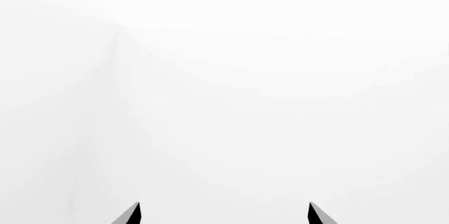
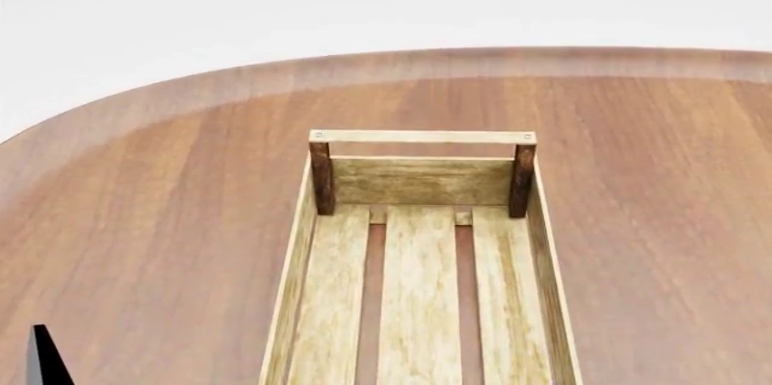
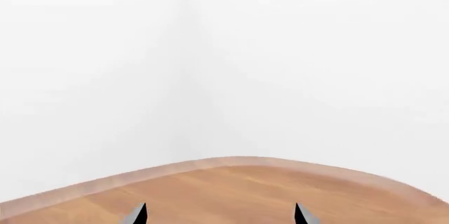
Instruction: Pick up the cream cheese and put it in the tray.
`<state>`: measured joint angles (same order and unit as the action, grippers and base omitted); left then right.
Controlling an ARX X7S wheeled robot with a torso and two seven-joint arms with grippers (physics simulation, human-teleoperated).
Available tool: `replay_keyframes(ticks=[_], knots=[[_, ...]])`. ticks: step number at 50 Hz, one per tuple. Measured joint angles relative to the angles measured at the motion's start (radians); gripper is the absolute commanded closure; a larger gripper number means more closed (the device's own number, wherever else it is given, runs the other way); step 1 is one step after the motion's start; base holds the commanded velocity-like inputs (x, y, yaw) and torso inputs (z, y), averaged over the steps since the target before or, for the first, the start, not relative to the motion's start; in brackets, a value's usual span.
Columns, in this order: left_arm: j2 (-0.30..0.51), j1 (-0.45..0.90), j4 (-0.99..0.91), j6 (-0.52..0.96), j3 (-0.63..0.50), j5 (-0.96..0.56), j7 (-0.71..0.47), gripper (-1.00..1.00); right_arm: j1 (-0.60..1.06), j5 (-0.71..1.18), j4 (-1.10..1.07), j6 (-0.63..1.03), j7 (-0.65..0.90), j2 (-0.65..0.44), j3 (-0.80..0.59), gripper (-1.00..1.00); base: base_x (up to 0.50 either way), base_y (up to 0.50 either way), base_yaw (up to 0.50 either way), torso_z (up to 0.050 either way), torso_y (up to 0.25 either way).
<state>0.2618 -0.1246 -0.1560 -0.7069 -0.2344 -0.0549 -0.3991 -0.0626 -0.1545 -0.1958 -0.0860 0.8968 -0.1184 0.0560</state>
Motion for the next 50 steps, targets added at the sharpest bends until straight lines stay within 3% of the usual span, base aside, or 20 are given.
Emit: replay_keyframes(ticks=[23, 50], knots=[[0.005, 0.004, 0.012, -0.004, -0.007, 0.004, -0.009, -1.00, 0.053, -0.011, -0.047, 0.306, 0.165, 0.055, 0.096, -1.00, 0.00, 0.00, 0.00, 0.000, 0.000], [0.011, 0.006, 0.016, -0.007, -0.014, 0.007, -0.020, -1.00, 0.068, 0.108, -0.066, 0.426, 0.214, 0.049, 0.157, -1.00, 0.00, 0.00, 0.00, 0.000, 0.000]])
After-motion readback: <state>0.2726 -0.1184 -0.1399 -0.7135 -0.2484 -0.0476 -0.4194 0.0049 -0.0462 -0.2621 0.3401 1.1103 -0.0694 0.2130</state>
